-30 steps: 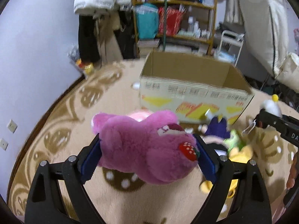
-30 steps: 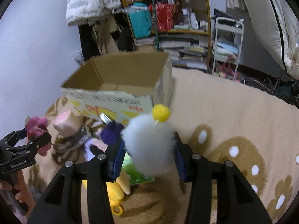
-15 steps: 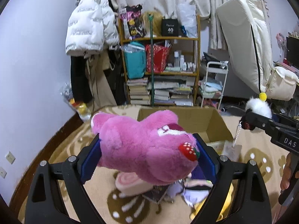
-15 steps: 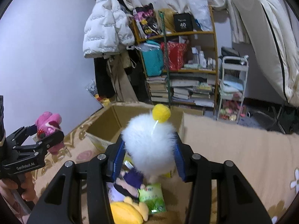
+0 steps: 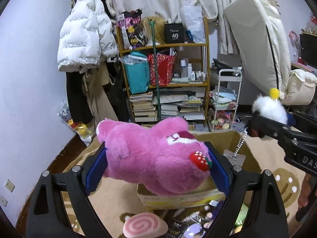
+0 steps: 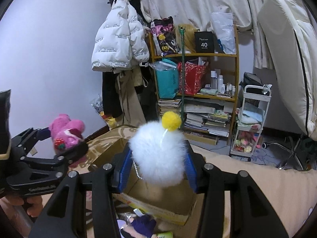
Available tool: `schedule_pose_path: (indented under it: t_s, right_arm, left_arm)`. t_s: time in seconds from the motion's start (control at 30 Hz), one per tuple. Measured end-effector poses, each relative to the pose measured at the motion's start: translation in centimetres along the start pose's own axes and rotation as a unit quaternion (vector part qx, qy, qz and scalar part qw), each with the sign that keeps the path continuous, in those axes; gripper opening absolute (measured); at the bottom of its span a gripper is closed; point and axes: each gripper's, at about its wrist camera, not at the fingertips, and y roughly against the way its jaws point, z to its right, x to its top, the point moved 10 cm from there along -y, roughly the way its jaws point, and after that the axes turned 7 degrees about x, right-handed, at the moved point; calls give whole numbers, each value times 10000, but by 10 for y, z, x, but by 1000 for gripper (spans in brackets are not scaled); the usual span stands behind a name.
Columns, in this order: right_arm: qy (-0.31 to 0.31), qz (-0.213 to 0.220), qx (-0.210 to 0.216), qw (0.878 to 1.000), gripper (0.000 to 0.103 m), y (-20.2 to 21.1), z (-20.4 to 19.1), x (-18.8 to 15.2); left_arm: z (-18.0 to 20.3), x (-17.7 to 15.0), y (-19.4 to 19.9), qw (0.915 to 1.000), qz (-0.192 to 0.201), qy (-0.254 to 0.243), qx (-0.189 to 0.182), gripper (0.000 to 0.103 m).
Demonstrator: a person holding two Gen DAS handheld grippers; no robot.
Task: Organize soft objects
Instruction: 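Drop the pink bear into the box while the right tool drops the white pompom in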
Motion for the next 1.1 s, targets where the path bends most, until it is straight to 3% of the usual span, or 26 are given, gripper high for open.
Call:
schedule_pose_path:
  t_s: [0.4,0.6,0.77,0.87,1.0,1.1]
  right_arm:
    - [-370,-618,-153,9973,51,-51,35,-51]
    - [-745,-750,-15,9944,52,-60,51,-70]
    - [-801,-704,-3,9943,67,-60,54,-73]
    - [-851,-679,24,9941,77,-57,55,-73]
    - [-816,-639,12,9946,93,-51,53,-72]
    - [-763,-571,-62,9954,94,-46,52,-69]
  left_arm:
    - [17,-35,-52,9973,-503,210,-489,90]
    - [31,-42,-60,9966,-597,-6,-568,92]
    - [33,-48,-64,9959,-717,-81,-539,93]
    - [31,-45,-59,9962,-671,-21,-548,100]
    - [26,-41,-51,9972,-548,-7,-501,100]
    - [20,-44,-48,9974,-592,1,-407,100]
